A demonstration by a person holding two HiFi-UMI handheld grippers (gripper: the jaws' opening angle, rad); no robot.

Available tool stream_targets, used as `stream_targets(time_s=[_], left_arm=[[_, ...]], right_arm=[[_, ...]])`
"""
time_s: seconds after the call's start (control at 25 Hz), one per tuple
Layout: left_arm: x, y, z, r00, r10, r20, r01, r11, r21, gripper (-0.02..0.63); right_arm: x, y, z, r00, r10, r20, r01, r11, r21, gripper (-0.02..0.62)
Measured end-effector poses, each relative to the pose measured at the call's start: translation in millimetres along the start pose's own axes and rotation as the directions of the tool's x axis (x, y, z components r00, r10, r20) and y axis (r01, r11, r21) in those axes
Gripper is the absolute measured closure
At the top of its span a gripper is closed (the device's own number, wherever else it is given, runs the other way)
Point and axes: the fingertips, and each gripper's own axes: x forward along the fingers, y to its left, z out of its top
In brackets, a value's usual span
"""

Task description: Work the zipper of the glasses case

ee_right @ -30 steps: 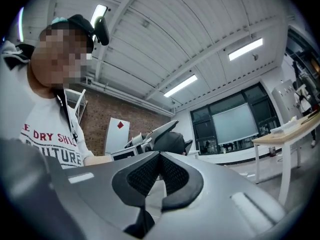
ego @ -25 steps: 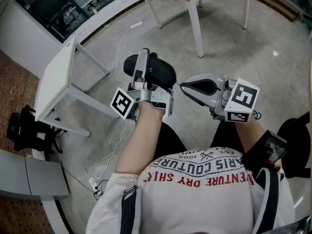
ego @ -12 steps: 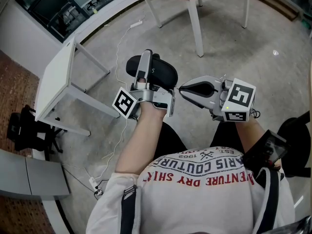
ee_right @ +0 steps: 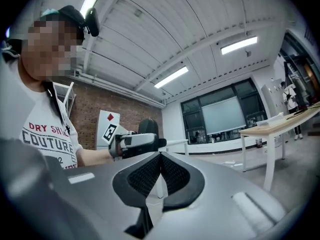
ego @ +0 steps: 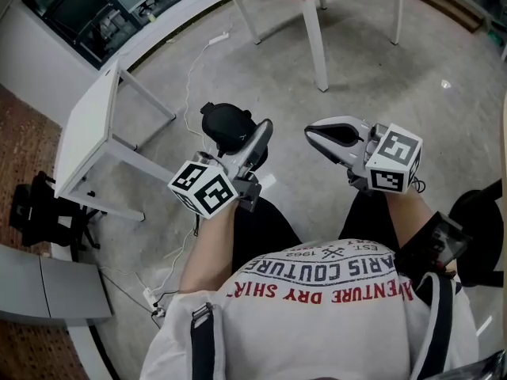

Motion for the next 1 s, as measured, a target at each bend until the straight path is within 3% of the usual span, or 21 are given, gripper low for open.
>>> stream_targets(time_s=[0.12, 0.28, 1.0], left_arm=[[-6.6, -3.3, -25.7, 0.992, 0.026, -0.122, -0.012, 0.993, 0.119, 0.353], [-10.6, -0.1, -44.8, 0.982, 0.056, -0.183, -0.019, 0.980, 0.199, 0.353], [-6.2, -9.4, -47.3, 0.982, 0.022, -0.188, 0.015, 0.981, 0.193, 0.353]], right_arm=[[-3.7, -12.3, -11.6, 0.997, -0.054, -0.049, 0.054, 0.999, -0.004, 0.603], [-1.6, -11.5, -27.1, 0.994, -0.041, -0.103, 0.042, 0.999, 0.003, 0.603], [4.9, -8.5, -36.2, 0.988, -0.034, -0.150, 0.037, 0.999, 0.016, 0.597]])
